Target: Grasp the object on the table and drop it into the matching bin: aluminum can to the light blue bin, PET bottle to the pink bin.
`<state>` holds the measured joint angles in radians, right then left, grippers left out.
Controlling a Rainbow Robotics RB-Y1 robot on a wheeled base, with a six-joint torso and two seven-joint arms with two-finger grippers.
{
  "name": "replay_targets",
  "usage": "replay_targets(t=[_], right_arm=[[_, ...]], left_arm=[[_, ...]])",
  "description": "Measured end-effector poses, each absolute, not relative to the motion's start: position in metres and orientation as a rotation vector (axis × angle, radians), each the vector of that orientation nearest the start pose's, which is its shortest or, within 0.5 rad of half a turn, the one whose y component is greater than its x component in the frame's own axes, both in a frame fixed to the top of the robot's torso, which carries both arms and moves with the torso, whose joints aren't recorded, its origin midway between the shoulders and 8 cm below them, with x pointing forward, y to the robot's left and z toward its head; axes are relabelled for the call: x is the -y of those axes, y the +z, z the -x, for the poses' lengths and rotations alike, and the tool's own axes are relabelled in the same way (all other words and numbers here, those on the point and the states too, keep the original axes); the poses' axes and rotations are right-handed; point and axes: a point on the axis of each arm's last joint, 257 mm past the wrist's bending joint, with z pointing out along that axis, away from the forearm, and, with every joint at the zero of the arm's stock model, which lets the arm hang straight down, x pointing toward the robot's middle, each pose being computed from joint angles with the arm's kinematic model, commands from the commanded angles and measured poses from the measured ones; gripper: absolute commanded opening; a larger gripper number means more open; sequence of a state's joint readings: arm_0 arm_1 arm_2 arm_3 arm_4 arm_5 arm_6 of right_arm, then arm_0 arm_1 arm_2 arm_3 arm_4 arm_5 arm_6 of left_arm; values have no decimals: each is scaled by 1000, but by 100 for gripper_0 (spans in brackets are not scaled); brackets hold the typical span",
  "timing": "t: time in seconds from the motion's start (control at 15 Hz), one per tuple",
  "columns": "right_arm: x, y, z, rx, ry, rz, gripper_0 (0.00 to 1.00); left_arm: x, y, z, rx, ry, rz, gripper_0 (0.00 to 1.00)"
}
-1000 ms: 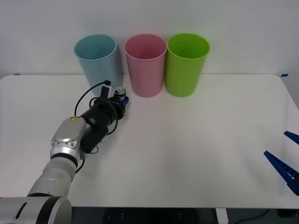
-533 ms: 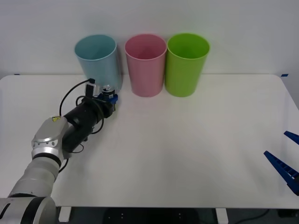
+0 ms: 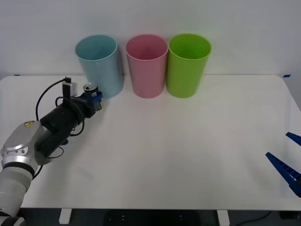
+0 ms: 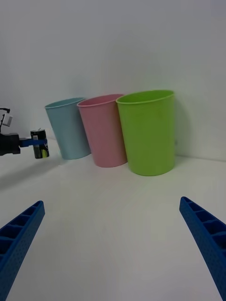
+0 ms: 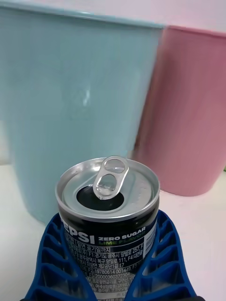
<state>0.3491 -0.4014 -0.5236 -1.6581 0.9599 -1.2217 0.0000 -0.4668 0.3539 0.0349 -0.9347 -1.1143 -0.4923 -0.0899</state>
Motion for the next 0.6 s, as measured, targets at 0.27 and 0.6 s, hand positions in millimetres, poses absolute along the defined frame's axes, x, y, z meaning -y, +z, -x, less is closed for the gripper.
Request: replay_targets(t=[0.27,0.6], right_arm=[[330,-169,-342,-1441,567,465,100],[330,-169,-342,-1441,567,465,100]], left_arm=[[-248,-198,-623,-1584,-427,-242,0],[-252,-162,-605,-1505,-502,-225,0]])
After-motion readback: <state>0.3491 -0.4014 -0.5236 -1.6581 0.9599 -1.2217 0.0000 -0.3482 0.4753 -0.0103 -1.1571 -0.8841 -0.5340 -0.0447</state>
